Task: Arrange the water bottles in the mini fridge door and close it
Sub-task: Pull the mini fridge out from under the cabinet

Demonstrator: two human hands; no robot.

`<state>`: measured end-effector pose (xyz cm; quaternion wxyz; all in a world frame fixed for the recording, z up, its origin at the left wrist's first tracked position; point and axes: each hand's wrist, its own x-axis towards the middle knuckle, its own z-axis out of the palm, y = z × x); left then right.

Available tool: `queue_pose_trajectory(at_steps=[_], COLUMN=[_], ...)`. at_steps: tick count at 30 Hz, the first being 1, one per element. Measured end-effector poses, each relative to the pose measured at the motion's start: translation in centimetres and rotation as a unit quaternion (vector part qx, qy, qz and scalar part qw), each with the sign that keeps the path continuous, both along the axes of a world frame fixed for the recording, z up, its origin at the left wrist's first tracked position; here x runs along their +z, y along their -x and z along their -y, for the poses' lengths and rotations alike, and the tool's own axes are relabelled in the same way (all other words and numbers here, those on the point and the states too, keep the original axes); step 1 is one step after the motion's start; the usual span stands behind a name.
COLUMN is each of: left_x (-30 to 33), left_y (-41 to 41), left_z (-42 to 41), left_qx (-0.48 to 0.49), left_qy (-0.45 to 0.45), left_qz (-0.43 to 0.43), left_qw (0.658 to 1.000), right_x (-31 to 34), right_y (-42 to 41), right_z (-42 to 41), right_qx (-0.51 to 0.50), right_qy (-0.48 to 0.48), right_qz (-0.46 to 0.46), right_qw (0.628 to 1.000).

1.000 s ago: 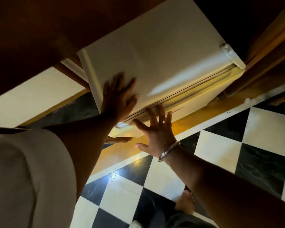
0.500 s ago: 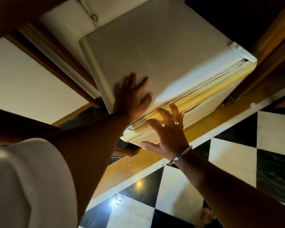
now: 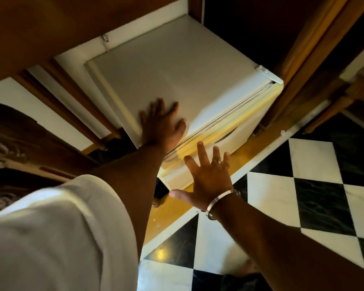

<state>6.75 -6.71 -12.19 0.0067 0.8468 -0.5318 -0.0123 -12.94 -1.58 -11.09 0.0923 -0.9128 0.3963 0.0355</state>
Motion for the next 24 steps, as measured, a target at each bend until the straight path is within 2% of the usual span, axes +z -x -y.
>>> queue_pose_trajectory(at_steps=[5, 13, 18, 21, 24], left_x=[-0.2, -0.3, -0.2, -0.3, -0.4], left_y=[-0.2, 0.0, 0.2, 0.3, 0.5], left_z=[0.0, 0.4, 0.4, 0.2, 0.2], left_qx=[-0.006, 0.005, 0.006, 0.002, -0.002], left_qy=[0.007, 0.010, 0.008, 0.003, -0.006], left_qz=[-0.001, -0.002, 0.014, 0.029, 0.027], left_qw=[1.000, 1.000, 1.000, 1.000, 1.000], right_x=[0.6, 1.5, 2.2, 1.5, 0.3], right_y=[-1.3, 1.2, 4.8, 5.4, 5.2], right_z=[0.6, -1.2, -4.0, -4.5, -2.9], right_qx=[0.021, 0.000, -0.115, -0.175, -0.265], right_qy=[0.037, -0.021, 0.021, 0.003, -0.021], right_qz=[-0.021, -0.029, -0.032, -0.102, -0.121], right_qw=[0.999, 0.999, 0.993, 0.979, 0.956])
